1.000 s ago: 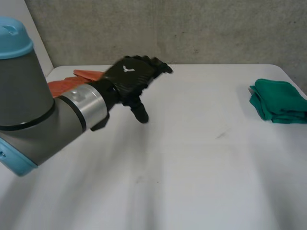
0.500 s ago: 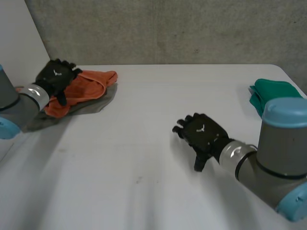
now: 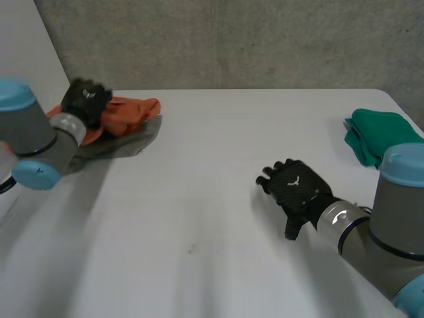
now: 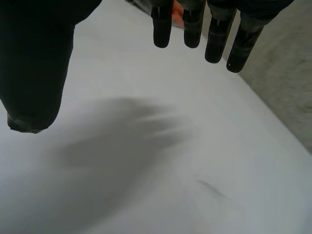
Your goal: Fold the laundry.
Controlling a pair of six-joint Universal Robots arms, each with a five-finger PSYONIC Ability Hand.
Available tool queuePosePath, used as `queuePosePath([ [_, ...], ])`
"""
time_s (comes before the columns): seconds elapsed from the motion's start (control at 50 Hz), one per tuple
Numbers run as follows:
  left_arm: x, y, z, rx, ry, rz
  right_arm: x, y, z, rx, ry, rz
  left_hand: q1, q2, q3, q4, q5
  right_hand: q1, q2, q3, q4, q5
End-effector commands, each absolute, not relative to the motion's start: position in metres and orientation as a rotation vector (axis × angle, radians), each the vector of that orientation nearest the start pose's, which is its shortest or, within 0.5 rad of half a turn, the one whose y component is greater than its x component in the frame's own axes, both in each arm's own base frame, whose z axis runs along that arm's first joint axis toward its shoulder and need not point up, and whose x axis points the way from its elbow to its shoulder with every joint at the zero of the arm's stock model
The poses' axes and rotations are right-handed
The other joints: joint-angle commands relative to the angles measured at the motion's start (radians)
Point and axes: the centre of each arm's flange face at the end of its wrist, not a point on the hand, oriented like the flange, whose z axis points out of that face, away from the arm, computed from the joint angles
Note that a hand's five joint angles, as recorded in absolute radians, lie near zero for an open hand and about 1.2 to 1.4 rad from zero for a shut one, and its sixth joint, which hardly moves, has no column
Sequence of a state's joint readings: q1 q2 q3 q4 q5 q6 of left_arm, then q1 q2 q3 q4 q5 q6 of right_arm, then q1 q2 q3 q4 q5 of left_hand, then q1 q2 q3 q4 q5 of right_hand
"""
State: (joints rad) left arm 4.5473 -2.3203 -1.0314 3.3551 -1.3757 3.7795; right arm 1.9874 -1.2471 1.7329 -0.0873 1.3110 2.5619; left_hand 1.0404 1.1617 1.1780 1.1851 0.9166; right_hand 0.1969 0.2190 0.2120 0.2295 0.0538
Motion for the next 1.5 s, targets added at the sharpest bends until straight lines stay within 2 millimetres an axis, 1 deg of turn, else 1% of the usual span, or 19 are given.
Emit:
queuePosePath([
  [0.02,-0.288,-0.323,0.275,1.037,1.918,-2.406,0.26,-0.239,0.188,-1.312,2.122,-1.797,0.356,0.235,0.218,0.211,0.305,-0.022,-0.044,-0.037,-0.055,-0.054],
  [0.04,-0.293,-0.31,0.276,1.05,1.952,-2.426,0.259,-0.241,0.19,-1.303,2.127,-1.811,0.356,0.235,0.218,0.211,0.305,-0.022,-0.044,-0.037,-0.055,-0.054],
  [0.06,-0.302,-0.284,0.277,1.081,2.019,-2.464,0.255,-0.245,0.193,-1.283,2.143,-1.836,0.356,0.235,0.218,0.211,0.305,-0.022,-0.044,-0.037,-0.055,-0.054],
  [0.1,-0.312,-0.26,0.27,1.125,2.107,-2.473,0.251,-0.249,0.196,-1.263,2.158,-1.861,0.356,0.235,0.218,0.211,0.305,-0.022,-0.044,-0.037,-0.055,-0.054],
  [0.18,-0.34,-0.208,0.235,1.296,2.342,-2.398,0.246,-0.258,0.201,-1.221,2.182,-1.921,0.356,0.235,0.218,0.211,0.305,-0.022,-0.044,-0.037,-0.055,-0.054],
  [0.2,-0.346,-0.198,0.226,1.339,2.381,-2.368,0.244,-0.262,0.204,-1.202,2.189,-1.947,0.188,0.066,0.05,0.043,0.137,-0.022,-0.044,-0.037,-0.055,-0.054],
  [0.22,-0.354,-0.187,0.215,1.402,2.415,-2.32,0.243,-0.262,0.204,-1.197,2.19,-1.952,-0.448,-0.569,-0.585,-0.592,-0.498,-0.022,-0.044,-0.037,-0.055,-0.054],
  [0.24,-0.357,-0.183,0.209,1.431,2.429,-2.293,0.243,-0.264,0.205,-1.19,2.193,-1.963,-0.742,-0.863,-0.879,-0.886,-0.792,-0.022,-0.044,-0.037,-0.055,-0.054],
  [0.26,-0.359,-0.18,0.205,1.454,2.436,-2.273,0.242,-0.265,0.206,-1.186,2.194,-1.968,-0.866,-0.987,-1.003,-1.011,-0.917,-0.022,-0.044,-0.037,-0.055,-0.054],
  [0.34,-0.358,-0.182,0.199,1.487,2.422,-2.203,0.241,-0.268,0.209,-1.181,2.188,-1.981,-0.853,-0.975,-0.991,-0.998,-0.904,-0.022,-0.044,-0.037,-0.055,-0.054],
  [0.44,-0.336,-0.207,0.21,1.38,2.4,-2.163,0.241,-0.272,0.213,-1.19,2.164,-1.999,-0.845,-0.966,-0.982,-0.989,-0.895,-0.022,-0.044,-0.037,-0.055,-0.054],
  [0.54,-0.312,-0.215,0.218,1.272,2.443,-2.106,0.246,-0.271,0.217,-1.252,2.108,-1.99,-0.83,-0.951,-0.967,-0.975,-0.881,-0.022,-0.044,-0.037,-0.055,-0.054],
  [0.72,-0.286,-0.19,0.202,1.248,2.548,-1.911,0.251,-0.253,0.214,-1.764,1.854,-1.844,-0.719,-0.84,-0.856,-0.863,-0.769,-0.022,-0.044,-0.037,-0.055,-0.054],
  [0.82,-0.273,-0.169,0.189,1.211,2.594,-1.764,0.25,-0.255,0.212,-1.913,1.805,-1.794,-0.665,-0.787,-0.803,-0.81,-0.716,-0.022,-0.044,-0.037,-0.055,-0.054],
  [0.96,-0.266,-0.141,0.17,1.21,2.586,-1.644,0.258,-0.271,0.201,-1.943,1.736,-1.775,-0.648,-0.769,-0.785,-0.793,-0.699,-0.022,-0.044,-0.037,-0.055,-0.054],
  [1.08,-0.259,-0.133,0.156,1.211,2.605,-1.569,0.266,-0.287,0.186,-2.004,1.678,-1.741,-0.651,-0.772,-0.788,-0.795,-0.701,-0.022,-0.044,-0.037,-0.055,-0.054],
  [1.4,-0.269,-0.149,0.135,1.189,2.556,-1.664,0.284,-0.301,0.147,-2.071,1.644,-1.641,-0.425,-0.546,-0.562,-0.57,-0.476,0.002,-0.02,-0.013,-0.03,-0.029],
  [1.48,-0.273,-0.152,0.129,1.198,2.557,-1.655,0.286,-0.301,0.141,-2.064,1.644,-1.625,-0.261,-0.382,-0.398,-0.405,-0.311,0.131,0.109,0.116,0.098,0.1],
  [1.5,-0.274,-0.153,0.129,1.199,2.556,-1.658,0.287,-0.301,0.141,-2.063,1.641,-1.624,-0.124,-0.245,-0.261,-0.268,-0.174,0.187,0.165,0.172,0.154,0.156],
])
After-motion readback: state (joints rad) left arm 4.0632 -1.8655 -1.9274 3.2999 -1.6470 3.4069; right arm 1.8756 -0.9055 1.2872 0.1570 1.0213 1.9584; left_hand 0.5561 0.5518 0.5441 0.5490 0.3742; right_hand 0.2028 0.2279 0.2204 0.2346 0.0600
